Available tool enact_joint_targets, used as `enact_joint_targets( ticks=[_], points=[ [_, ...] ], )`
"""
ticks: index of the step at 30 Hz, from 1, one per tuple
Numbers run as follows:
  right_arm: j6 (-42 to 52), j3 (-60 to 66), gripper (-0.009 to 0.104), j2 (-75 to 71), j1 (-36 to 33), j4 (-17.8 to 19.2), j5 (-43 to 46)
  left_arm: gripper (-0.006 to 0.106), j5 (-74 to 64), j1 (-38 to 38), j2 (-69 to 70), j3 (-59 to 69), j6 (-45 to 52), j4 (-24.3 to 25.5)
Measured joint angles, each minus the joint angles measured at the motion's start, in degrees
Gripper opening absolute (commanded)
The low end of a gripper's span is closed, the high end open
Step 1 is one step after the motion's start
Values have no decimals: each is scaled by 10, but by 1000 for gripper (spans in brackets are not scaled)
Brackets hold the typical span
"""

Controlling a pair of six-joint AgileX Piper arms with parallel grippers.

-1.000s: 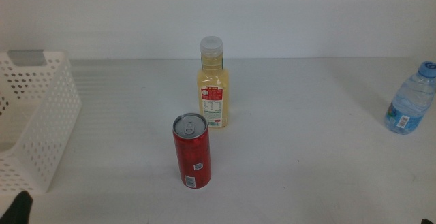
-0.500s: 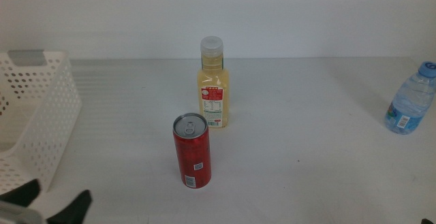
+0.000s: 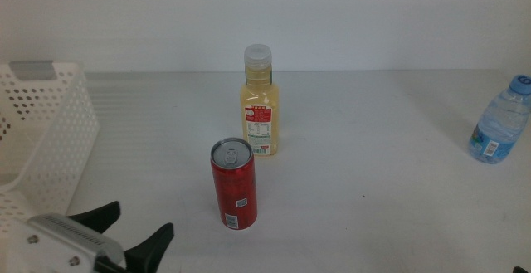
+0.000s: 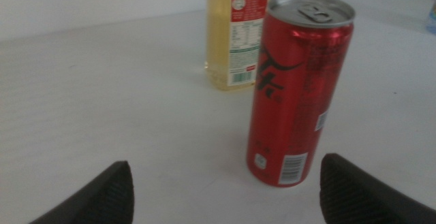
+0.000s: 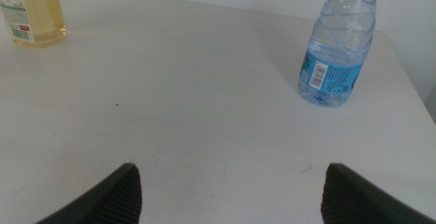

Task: Use arms to grab the bottles and put them into the dustbin to the left of the table.

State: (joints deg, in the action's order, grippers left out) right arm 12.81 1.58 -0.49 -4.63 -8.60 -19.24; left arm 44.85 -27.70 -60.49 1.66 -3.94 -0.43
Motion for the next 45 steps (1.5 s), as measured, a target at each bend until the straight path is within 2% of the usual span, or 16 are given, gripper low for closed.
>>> enact_joint_targets(
  ticks=[5, 14, 28, 45],
  points=[
    [0, 0, 77, 0, 0, 0, 0, 90, 91, 0, -91, -4, -12, 24],
    [0, 0, 77, 0, 0, 0, 0, 90, 195, 0, -188, -5, -13, 33],
    [0, 0, 77, 0, 0, 0, 0, 90, 202, 0, -224, -6, -13, 36],
    [0, 0, 77, 0, 0, 0, 0, 90, 202, 0, -251, -44, -18, 64]
  ],
)
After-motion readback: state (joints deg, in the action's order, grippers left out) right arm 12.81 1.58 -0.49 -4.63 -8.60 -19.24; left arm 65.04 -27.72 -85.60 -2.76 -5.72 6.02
